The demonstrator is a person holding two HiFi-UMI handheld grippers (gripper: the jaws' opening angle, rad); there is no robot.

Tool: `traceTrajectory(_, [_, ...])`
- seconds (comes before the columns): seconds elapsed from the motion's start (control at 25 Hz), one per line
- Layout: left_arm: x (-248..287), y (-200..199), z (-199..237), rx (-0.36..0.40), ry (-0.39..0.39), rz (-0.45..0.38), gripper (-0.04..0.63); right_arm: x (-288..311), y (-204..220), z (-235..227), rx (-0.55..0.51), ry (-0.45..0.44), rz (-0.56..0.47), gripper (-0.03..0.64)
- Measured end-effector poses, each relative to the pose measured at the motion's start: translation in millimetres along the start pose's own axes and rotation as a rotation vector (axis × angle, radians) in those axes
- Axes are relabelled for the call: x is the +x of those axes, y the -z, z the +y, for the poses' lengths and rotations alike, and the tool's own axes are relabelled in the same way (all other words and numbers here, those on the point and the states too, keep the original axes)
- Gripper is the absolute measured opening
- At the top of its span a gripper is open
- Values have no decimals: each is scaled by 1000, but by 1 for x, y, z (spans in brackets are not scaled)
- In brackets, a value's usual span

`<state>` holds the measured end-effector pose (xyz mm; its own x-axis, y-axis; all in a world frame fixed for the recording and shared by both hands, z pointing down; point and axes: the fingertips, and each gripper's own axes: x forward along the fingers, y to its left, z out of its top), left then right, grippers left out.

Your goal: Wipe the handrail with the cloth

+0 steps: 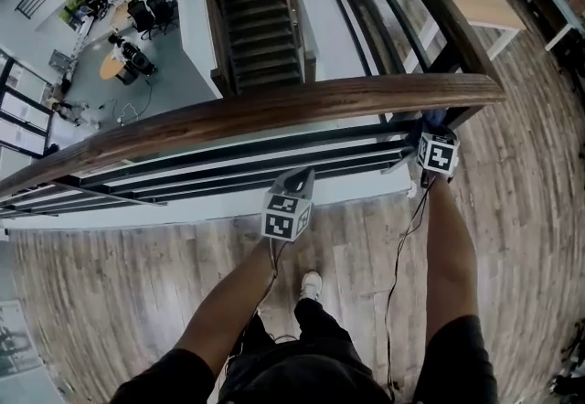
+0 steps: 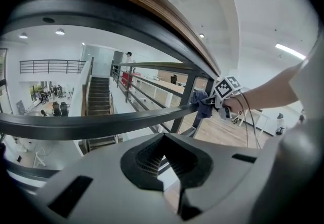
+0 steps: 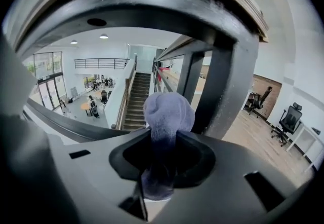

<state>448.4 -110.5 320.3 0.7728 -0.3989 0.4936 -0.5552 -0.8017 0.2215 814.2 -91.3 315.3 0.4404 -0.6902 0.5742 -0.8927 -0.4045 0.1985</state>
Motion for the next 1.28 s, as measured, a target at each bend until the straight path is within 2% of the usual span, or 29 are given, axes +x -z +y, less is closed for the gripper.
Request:
traceTrajectory(0.08, [-3,5,8,-8,0,-6,-2,-8,-4,7,2,8,-64,103])
traceTrajectory(0.16, [-12,11,22,-25,-8,-19,-2,-31,-16,38,2,-40,-204,104])
traceTrajectory(0.24, [-26,16,48,-46,-41,-42,-2,-61,-22,94,16,-137,-324,104])
traceTrajectory(0.32, [-47,20,81,-77,-91,-75,-2,-89,-17,164,9,-236,-364,104])
traceTrajectory(0.52, [-121,43,164,-158,-189,-121,-2,-139,10,347,-89,-447,-348,104])
traceTrajectory(0.84, [-261,130,339,-248,-374,-119,-2,-186,40,629,-173,-721,-324,104])
traceTrajectory(1.08, [-362,194,465,-314,-492,-128,-2,-204,64,813,-217,-860,-266,104])
traceTrajectory(1.28, [-436,241,549,-298,-571,-102,-2,-215,77,951,-240,-942,-220,104])
